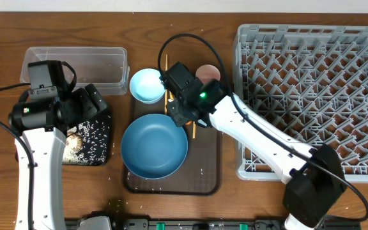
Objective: Sort waste into correct bins and load items into the dishwasher rack
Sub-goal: 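Lift the large blue bowl with the right gripper and carry it right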
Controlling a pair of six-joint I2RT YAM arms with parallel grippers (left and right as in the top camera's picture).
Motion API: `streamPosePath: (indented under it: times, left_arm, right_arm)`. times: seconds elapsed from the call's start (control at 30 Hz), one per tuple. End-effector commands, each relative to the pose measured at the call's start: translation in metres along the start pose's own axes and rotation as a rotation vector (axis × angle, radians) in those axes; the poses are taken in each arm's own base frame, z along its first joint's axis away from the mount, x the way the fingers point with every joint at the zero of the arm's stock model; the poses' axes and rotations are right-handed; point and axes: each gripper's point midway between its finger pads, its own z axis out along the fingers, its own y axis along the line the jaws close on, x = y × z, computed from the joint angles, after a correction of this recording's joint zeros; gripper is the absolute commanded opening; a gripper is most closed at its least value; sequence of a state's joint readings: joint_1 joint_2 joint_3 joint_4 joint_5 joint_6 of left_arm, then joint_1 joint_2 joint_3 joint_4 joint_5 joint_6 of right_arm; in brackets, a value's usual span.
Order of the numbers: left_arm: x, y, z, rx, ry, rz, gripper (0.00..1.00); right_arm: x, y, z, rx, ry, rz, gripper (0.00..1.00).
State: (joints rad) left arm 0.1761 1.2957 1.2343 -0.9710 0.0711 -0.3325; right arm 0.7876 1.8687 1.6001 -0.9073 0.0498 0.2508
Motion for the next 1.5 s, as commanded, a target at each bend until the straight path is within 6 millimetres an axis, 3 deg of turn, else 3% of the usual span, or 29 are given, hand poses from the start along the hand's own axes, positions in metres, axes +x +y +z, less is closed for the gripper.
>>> streamPosePath:
  times: [0.0, 0.03, 0.07, 0.13, 0.23, 0.43, 0.57, 0.67, 0.77, 0.87, 1.0, 1.17, 1.27, 1.47]
  left_arm:
    - [-0.003, 0.003, -0.006, -0.01, -0.015, 0.021, 0.98]
    - [-0.003, 0.003, -0.006, -0.01, -0.014, 0.021, 0.98]
    - [-0.003, 0.003, -0.006, -0.01, -0.014, 0.021, 0.98]
    - [-0.003, 0.003, -0.006, -0.01, -0.015, 0.021, 0.98]
    - [-0.003, 0.003, -0.006, -0.01, -0.014, 0.021, 0.98]
    - [-0.002, 0.003, -0.006, -0.012, -0.011, 0.021, 0.98]
    - [-0.002, 0.003, -0.006, -0.012, -0.011, 0.021, 0.98]
    - [-0.002, 0.003, -0.006, -0.012, -0.011, 0.021, 0.98]
    - [-0.002, 0.003, -0.006, -0.012, -0.011, 0.021, 0.98]
    - [-0.002, 0.003, -0.006, -0.012, -0.011, 0.021, 0.98]
    - [-0.002, 0.003, -0.006, -0.011, -0.011, 0.021, 0.98]
    - [-0.002, 0.003, -0.006, -0.011, -0.012, 0.02, 0.98]
    - [-0.002, 0.003, -0.006, -0.011, -0.011, 0.02, 0.98]
    - [-0.002, 0.003, -0.006, -0.011, -0.011, 0.02, 0.98]
  right_arm:
    - [0.006, -0.003, -0.007, 0.011, 0.022, 0.022, 0.28]
    - [0.014, 0.001, -0.004, -0.017, 0.053, 0.032, 0.41]
    - [0.019, 0.006, -0.002, -0.047, 0.076, 0.037, 0.48]
    - [0.033, 0.018, 0.006, -0.096, 0.13, 0.049, 0.53]
    - [0.053, 0.021, 0.025, -0.087, 0.202, 0.078, 0.57]
    - [0.08, 0.036, 0.07, -0.165, 0.347, 0.111, 0.56]
    - [0.101, 0.046, 0.1, -0.219, 0.45, 0.126, 0.45]
    - [0.101, 0.041, 0.104, -0.244, 0.474, 0.162, 0.19]
    - [0.095, 0.038, 0.104, -0.267, 0.463, 0.184, 0.01]
    - [0.094, 0.037, 0.104, -0.27, 0.46, 0.189, 0.01]
    - [0.087, 0.038, 0.095, -0.282, 0.433, 0.16, 0.01]
    - [0.056, 0.03, 0.063, -0.257, 0.302, 0.12, 0.01]
    - [0.031, 0.014, 0.029, -0.186, 0.168, 0.095, 0.01]
    - [-0.011, -0.05, -0.055, 0.09, -0.125, 0.104, 0.01]
